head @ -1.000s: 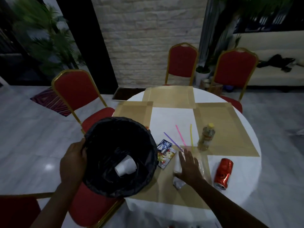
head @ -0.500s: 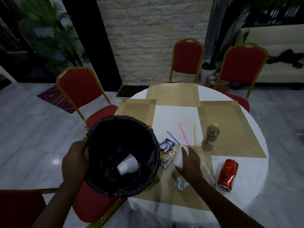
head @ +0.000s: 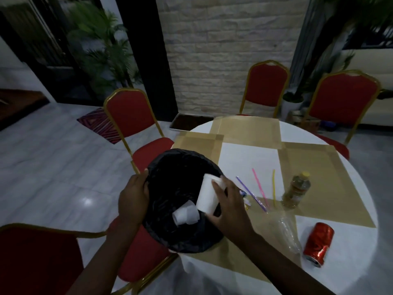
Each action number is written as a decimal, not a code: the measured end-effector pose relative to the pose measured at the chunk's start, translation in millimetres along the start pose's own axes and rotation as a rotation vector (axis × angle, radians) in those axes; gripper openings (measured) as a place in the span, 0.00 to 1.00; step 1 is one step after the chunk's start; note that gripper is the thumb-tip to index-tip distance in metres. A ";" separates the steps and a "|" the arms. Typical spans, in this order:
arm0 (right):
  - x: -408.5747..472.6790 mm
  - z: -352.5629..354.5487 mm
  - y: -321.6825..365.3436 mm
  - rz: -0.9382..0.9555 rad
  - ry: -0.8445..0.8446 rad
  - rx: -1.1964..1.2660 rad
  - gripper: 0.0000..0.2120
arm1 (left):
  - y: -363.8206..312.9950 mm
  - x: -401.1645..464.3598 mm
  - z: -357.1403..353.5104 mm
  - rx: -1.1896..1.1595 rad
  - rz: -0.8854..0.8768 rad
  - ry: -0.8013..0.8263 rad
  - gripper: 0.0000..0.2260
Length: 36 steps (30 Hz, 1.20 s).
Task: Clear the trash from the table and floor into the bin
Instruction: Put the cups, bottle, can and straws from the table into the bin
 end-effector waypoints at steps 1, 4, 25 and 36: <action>2.4 -14.6 3.3 0.045 0.096 -0.006 0.39 | 0.0 -0.2 0.7 -0.002 -0.004 0.002 0.18; 8.7 -50.6 10.2 0.140 0.356 -0.003 0.40 | -3.7 -1.6 3.2 0.002 -0.002 0.020 0.19; -12.6 -17.4 -25.2 0.087 -0.094 0.047 0.23 | -11.2 -1.4 3.0 0.062 -0.029 0.002 0.21; -116.5 -29.6 -194.3 -0.591 0.318 -0.285 0.46 | -23.7 1.0 -2.9 0.097 -0.087 -0.013 0.18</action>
Point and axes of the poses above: each hand's wrist, its own x-axis towards the middle knuckle, its own z-axis out of the back of the hand, y = z × x, the point moved 2 cm from there along x, towards the middle knuckle, and after that the axes turned 7 degrees about y, right-handed, at the moved point
